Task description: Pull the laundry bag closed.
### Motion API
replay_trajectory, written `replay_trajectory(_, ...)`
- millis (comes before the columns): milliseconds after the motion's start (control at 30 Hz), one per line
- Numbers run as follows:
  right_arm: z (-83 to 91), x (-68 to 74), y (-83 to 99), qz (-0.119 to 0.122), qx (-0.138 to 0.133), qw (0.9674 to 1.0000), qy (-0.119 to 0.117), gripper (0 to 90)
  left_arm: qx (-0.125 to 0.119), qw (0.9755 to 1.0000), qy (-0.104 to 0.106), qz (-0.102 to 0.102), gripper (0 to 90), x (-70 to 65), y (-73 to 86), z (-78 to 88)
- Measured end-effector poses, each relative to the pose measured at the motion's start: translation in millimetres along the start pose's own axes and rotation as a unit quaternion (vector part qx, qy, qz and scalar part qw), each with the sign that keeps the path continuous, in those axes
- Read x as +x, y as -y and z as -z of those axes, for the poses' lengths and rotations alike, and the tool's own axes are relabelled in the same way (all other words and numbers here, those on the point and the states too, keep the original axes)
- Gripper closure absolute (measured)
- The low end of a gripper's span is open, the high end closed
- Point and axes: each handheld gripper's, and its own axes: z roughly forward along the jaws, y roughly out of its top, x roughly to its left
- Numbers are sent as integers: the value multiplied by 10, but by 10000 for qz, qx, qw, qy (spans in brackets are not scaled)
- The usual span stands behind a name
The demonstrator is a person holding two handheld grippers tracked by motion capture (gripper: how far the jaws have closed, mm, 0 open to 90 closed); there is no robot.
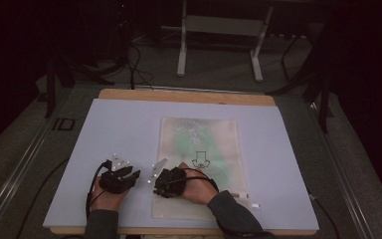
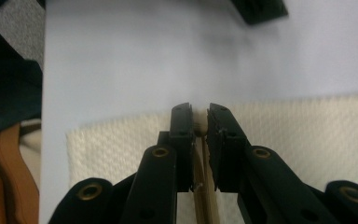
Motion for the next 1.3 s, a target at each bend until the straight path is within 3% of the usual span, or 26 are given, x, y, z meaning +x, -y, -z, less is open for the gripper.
replay_trajectory(300,-80,-71,84,-244,131,9993,-234,801,-18,9999,145,-61,634,-37,-6,6)
replay_trajectory(600,-124,-75,74,-247,245,9988,-335,814,-93,9994,336,-60,643,-94,-7,51)
replay_trajectory(967,-124,-47,102,-183,153,9994,-238,815,35,9980,506,-364,885,-200,-18,35)
replay_trajectory(1300,-123,-32,124,-154,75,9997,-177,815,47,9966,670,-474,889,-310,-40,13)
